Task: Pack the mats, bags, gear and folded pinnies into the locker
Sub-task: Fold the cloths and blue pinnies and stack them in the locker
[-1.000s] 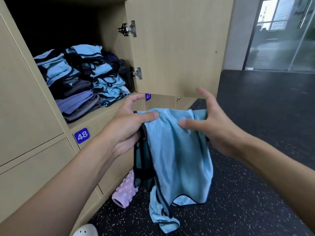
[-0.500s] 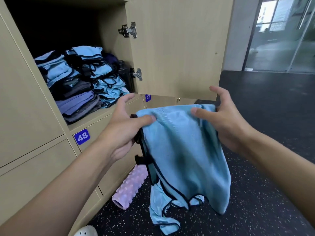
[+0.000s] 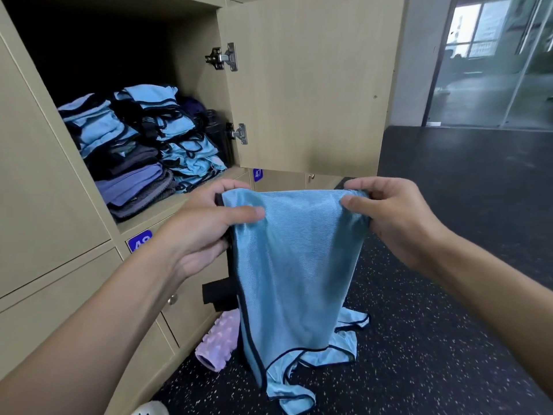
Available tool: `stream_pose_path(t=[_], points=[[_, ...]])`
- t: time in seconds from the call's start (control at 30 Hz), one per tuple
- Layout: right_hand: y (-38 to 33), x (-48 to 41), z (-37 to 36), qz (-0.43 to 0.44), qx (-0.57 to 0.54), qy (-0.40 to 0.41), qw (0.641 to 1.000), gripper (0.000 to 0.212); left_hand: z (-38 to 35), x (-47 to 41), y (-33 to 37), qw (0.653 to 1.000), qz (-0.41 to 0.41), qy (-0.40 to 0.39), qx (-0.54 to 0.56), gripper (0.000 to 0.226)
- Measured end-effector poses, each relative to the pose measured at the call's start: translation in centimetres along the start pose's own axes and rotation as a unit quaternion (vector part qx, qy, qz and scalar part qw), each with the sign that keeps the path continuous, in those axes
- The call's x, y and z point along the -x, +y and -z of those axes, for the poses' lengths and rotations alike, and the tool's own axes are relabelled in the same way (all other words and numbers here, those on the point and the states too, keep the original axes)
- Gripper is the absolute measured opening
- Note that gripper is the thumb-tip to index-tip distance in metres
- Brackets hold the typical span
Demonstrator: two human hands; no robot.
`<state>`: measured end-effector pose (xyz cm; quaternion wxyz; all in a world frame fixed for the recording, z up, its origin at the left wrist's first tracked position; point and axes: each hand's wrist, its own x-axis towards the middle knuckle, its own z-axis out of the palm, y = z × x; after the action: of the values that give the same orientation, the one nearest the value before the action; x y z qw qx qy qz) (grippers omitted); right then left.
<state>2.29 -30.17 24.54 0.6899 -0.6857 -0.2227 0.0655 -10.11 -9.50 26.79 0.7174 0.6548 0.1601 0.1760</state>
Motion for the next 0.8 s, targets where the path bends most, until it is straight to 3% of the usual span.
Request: stream_pose_path(t=[0.13, 0.27, 0.4, 0.5, 0.63, 0.8], points=[[-0.6, 0.6, 0.0, 0.035, 0.045, -0.069, 0.996, 0.026, 0.5, 0.1, 0.2, 0.998, -0.011, -0.018, -0.058, 0.047], [-0.6, 0.1, 0.4, 0.051, 0.109, -0.032, 0.992, 0.030, 1.5, -0.2, 0.4, 0.989, -0.034, -0.006, -0.144, 0.032], [-0.4, -0.1, 0.9, 0.055, 0.154, -0.032, 0.986, 0.019, 2.4, -0.4, 0.2, 0.946, -0.103, 0.004, -0.306, 0.016], [0.0, -0.3, 1.1, 0.049, 0.191, -0.032, 0.980, 0.010, 2.6, -0.5, -0.1, 0.918, -0.135, 0.009, -0.373, 0.023], [0.4, -0.4, 1.3, 0.078, 0.224, -0.022, 0.971, 0.006, 2.5, -0.6, -0.3, 0.902, -0.170, 0.007, -0.396, 0.030], [0.5, -0.5, 1.3, 0.100, 0.248, -0.022, 0.963, 0.015, 2.3, -0.6, -0.5, 0.923, -0.166, 0.006, -0.347, 0.030]])
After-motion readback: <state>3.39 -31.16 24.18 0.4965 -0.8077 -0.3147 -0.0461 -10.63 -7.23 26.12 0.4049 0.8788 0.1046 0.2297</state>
